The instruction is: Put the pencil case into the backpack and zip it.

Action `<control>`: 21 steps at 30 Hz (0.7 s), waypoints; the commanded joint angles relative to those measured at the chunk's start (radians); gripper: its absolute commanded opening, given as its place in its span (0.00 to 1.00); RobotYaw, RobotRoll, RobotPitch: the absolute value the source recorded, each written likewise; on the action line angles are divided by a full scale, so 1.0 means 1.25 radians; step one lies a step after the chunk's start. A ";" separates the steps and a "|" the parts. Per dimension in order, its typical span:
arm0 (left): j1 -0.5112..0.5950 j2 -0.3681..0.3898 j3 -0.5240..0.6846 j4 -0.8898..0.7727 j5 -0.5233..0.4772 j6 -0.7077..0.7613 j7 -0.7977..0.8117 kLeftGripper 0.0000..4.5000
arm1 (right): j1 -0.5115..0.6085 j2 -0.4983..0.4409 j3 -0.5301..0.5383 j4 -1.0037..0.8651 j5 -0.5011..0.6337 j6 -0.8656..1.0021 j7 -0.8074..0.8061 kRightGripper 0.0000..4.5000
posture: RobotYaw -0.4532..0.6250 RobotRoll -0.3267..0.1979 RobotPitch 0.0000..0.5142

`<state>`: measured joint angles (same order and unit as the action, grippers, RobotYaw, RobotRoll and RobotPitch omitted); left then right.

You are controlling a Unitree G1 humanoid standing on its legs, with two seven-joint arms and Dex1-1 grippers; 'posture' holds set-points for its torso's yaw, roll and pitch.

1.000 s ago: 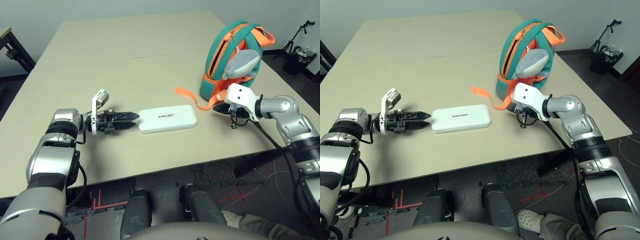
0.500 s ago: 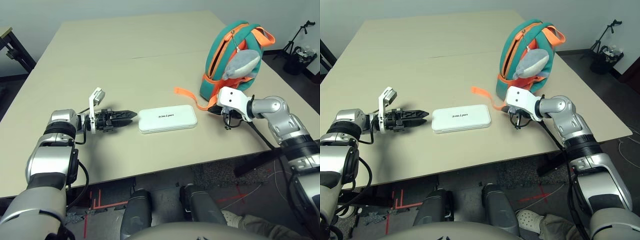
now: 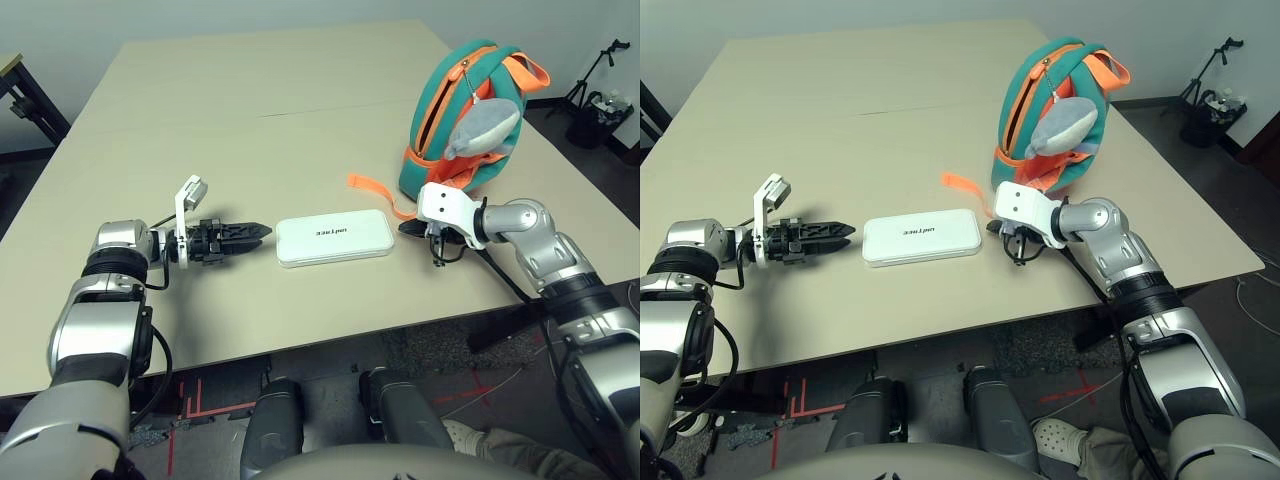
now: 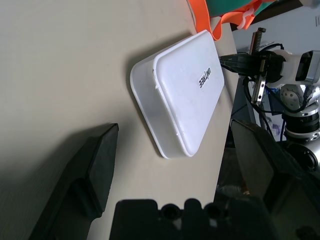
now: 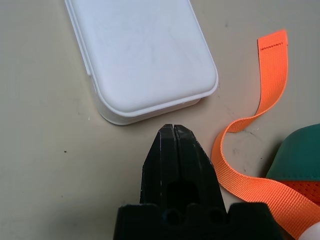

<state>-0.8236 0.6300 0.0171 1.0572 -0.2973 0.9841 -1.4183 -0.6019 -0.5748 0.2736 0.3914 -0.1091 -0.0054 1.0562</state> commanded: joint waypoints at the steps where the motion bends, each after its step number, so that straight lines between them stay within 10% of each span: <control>1: 0.020 0.016 -0.010 -0.008 0.013 0.021 0.011 1.00 | -0.010 -0.002 0.009 0.030 -0.017 -0.016 -0.012 0.00 | 0.37 0.62 0.18; 21: 0.043 0.011 -0.007 -0.049 -0.004 0.041 0.015 1.00 | -0.064 0.058 0.051 0.150 -0.085 -0.080 -0.041 0.00 | 0.38 0.62 0.18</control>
<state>-0.7963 0.6407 0.0203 0.9952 -0.3128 1.0245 -1.4160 -0.6721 -0.5121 0.3140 0.5527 -0.2016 -0.0894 1.0109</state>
